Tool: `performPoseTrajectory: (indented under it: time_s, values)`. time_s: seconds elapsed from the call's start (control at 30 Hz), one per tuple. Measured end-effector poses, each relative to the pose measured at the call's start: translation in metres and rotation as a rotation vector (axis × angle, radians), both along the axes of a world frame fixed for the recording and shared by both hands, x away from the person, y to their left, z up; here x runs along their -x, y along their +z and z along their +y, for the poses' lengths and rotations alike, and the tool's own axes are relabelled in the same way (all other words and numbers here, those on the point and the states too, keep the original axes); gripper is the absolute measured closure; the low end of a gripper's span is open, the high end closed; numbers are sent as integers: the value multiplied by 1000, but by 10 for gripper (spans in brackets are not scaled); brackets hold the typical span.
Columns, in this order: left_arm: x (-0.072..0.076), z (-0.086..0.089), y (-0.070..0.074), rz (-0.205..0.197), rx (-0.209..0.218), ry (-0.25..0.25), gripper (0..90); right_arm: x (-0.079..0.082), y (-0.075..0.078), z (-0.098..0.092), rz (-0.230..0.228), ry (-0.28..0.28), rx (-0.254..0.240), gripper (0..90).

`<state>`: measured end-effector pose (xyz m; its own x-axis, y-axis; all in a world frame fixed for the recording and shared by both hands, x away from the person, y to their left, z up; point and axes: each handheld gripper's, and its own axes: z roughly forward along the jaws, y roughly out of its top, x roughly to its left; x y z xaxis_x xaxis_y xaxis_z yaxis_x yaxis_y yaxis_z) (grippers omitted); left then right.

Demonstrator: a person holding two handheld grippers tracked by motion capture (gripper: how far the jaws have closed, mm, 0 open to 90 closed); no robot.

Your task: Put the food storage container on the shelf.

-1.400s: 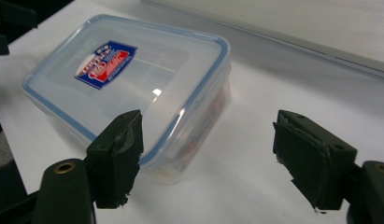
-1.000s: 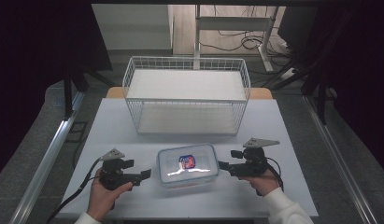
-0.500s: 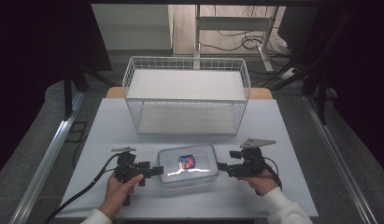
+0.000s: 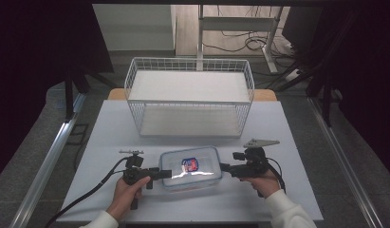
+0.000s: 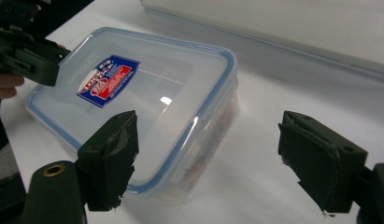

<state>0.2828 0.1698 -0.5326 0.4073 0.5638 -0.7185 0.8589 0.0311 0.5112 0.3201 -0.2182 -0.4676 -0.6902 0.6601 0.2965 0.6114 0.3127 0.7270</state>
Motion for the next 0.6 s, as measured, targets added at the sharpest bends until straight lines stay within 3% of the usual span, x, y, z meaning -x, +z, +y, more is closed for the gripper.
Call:
performPoseTrajectory:
  time_s: [0.17,0.2,0.23,0.27,0.3,0.47,0.6]
  values:
    - [0,1,1,0,13,-9,250,-15,-12,10,114,-4,-86,150]
    - [0,1,1,-1,13,-10,252,-19,-14,12,145,4,-91,138]
    - [0,1,1,-2,12,-9,259,-27,-21,17,204,9,-100,107]
    - [0,1,1,-3,11,-9,263,-30,-23,18,227,6,-100,104]
    - [0,1,1,-3,12,-7,267,-30,-23,18,227,6,-100,104]
    - [1,2,3,-8,7,-6,287,-40,-35,21,328,29,-123,109]
    - [1,2,3,-6,9,0,297,-41,-41,25,383,55,-143,115]
